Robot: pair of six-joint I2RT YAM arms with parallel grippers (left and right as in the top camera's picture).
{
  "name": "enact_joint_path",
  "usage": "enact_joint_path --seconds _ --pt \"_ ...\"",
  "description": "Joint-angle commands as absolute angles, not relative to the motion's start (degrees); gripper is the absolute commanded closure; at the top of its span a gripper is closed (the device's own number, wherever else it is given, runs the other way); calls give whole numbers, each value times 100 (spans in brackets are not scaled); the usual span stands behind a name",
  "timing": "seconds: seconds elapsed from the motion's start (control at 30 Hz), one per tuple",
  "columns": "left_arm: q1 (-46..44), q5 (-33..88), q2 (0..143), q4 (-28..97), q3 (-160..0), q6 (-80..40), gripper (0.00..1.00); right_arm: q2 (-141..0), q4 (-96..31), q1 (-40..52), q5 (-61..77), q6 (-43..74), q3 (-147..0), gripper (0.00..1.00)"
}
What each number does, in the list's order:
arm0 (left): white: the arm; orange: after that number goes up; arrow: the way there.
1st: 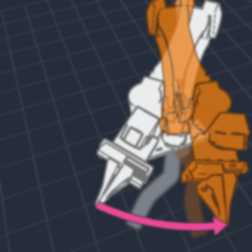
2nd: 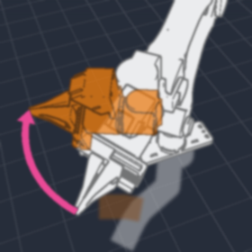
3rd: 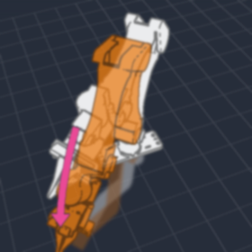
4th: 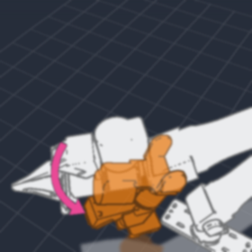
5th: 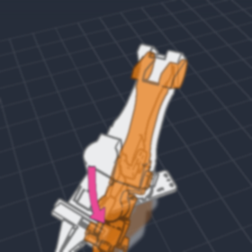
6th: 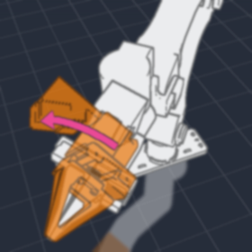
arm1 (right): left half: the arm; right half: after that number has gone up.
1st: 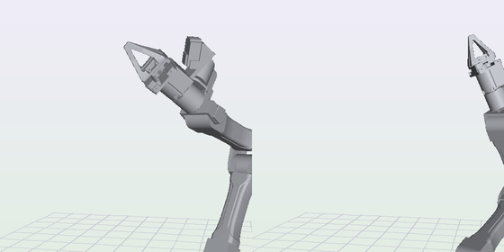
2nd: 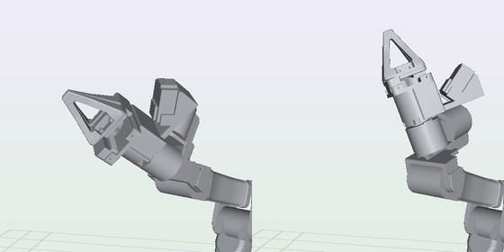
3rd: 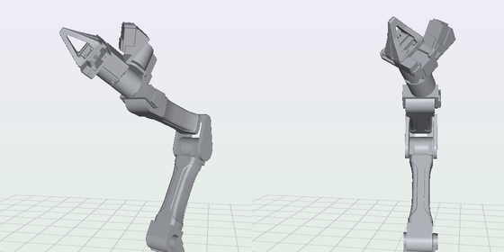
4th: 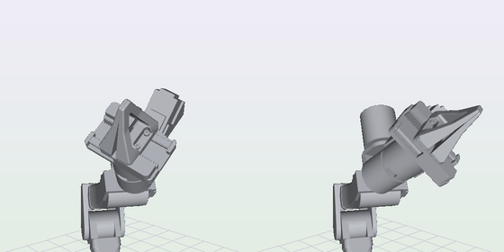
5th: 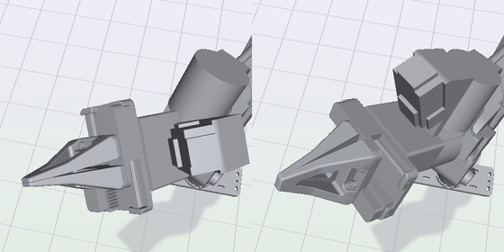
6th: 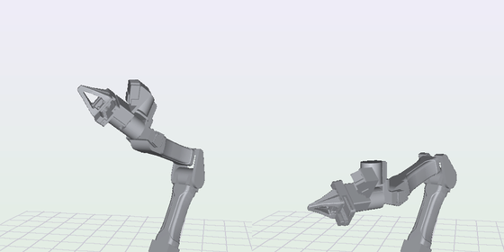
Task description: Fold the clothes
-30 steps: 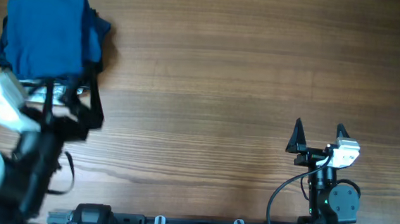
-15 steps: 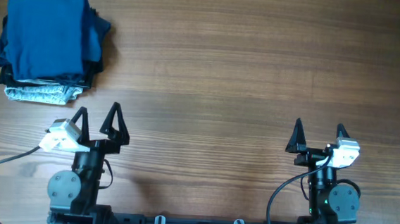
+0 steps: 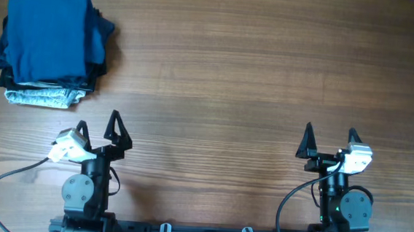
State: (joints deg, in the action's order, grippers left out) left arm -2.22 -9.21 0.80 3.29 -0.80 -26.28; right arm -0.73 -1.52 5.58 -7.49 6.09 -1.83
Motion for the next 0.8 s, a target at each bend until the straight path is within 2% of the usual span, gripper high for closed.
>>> enact_joint_path --seconds 0.0,0.1,0.17,0.43,0.77 --pt "-235 -941 12 316 -36 -1490 0 -27 -134 556 -655 537 -141 0" --pt "-235 -174 12 395 -36 270 0 -27 -137 556 -655 539 -141 0" --pt "-235 89 12 423 -36 731 0 -27 -137 556 -655 539 -141 0" --pt "-67 550 12 399 -36 858 0 -27 -134 556 -655 537 -141 0" --pt "-62 532 16 388 -36 860 0 -27 -134 556 -655 537 -141 0"
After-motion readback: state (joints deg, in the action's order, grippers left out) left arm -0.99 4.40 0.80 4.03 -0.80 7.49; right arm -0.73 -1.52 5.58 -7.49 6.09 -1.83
